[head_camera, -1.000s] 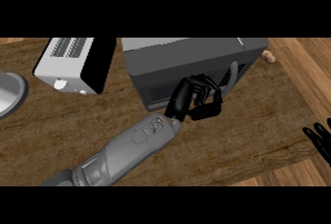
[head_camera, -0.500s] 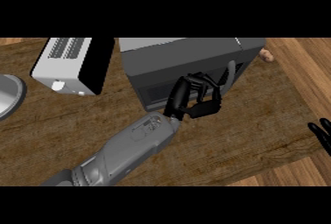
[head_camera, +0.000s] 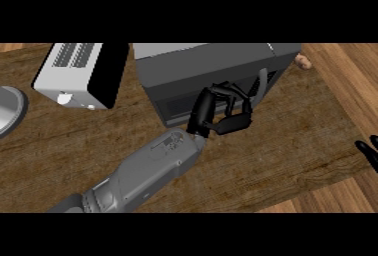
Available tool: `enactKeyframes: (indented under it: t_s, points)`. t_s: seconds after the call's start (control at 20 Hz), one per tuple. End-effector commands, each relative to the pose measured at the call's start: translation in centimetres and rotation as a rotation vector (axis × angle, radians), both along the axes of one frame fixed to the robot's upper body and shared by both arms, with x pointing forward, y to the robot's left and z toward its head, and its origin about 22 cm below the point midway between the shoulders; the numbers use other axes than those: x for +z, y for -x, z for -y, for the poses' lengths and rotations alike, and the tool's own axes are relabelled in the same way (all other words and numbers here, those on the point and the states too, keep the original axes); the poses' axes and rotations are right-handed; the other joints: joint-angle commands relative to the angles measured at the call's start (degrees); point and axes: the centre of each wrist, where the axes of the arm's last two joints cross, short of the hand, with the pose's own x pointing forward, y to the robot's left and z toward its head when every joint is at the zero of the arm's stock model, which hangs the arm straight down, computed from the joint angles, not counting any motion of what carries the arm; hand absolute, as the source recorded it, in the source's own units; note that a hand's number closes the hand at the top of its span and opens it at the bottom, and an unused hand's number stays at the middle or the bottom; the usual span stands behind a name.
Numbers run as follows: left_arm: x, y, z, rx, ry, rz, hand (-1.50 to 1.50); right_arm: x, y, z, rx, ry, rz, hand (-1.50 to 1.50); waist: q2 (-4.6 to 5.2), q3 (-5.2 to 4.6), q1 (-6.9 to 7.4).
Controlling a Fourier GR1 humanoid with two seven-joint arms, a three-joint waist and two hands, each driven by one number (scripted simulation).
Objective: Pick up the milk, place it into the microwave and close the microwave
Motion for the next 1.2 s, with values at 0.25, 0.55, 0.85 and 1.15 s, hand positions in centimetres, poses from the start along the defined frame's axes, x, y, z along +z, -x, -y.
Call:
enactKeyframes:
  t_s: [0.25,0.55,0.85,1.15]
  points:
    - [0.3,-2.4,-1.3,0.146,0.021,0.014,1.5,0.4,0.2,-0.5,0.077,-0.018,-0.004,-1.5,1.09,-0.02,-0.79]
    - [0.3,-2.4,-1.2,0.142,0.029,0.034,1.5,1.3,-0.1,-0.9,0.116,-0.005,0.022,-1.5,1.58,-0.08,-0.94]
    - [-0.5,-2.2,-1.5,0.161,0.036,0.038,1.5,1.9,0.0,-0.7,0.131,0.004,0.032,-1.5,1.72,-0.04,-1.87]
    - [-0.2,-2.3,-1.4,0.174,0.048,0.049,1.5,2.2,0.0,-0.9,0.136,0.002,0.03,-1.5,1.57,-0.06,-1.83]
